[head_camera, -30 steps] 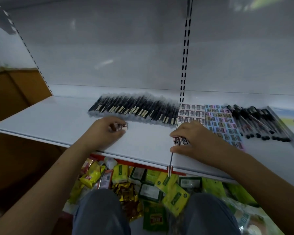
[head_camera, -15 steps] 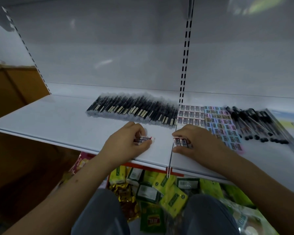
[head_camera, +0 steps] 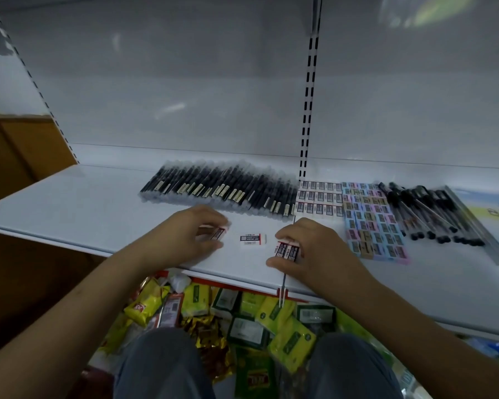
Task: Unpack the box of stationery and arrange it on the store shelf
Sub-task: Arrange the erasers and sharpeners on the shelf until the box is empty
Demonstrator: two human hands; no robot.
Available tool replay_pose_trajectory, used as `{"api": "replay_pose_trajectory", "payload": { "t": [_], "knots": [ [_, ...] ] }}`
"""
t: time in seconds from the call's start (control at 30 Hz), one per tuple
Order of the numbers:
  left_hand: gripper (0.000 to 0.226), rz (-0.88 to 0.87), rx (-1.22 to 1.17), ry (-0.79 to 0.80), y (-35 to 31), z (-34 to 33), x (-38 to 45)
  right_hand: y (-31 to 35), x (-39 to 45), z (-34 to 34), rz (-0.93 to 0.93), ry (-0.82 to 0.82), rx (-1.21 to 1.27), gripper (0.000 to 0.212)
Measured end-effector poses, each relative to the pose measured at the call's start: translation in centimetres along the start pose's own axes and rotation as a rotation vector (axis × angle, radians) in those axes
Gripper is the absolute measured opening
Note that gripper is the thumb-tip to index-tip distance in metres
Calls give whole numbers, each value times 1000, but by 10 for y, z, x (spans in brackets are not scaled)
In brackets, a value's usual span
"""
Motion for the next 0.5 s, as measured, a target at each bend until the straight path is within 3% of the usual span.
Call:
{"api": "replay_pose_trajectory", "payload": {
  "t": [0.27,0.5],
  "knots": [
    [39,-175,-67,142,-37,-25,19,-1,5,2,-21,14,-21,53],
    [54,-140,-1,216,-55,-36,39,-4,8,20,18,142,-35,46]
  ]
}}
Point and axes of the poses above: each hand's wrist, its own x-axis towards the middle knuckle, its own z-axis out of the back of the hand, y = z × x, the point moved 2 cm from there along x, towards the middle knuckle, and after that the axes turned 8 degrees about -y, right-handed, at the moved point
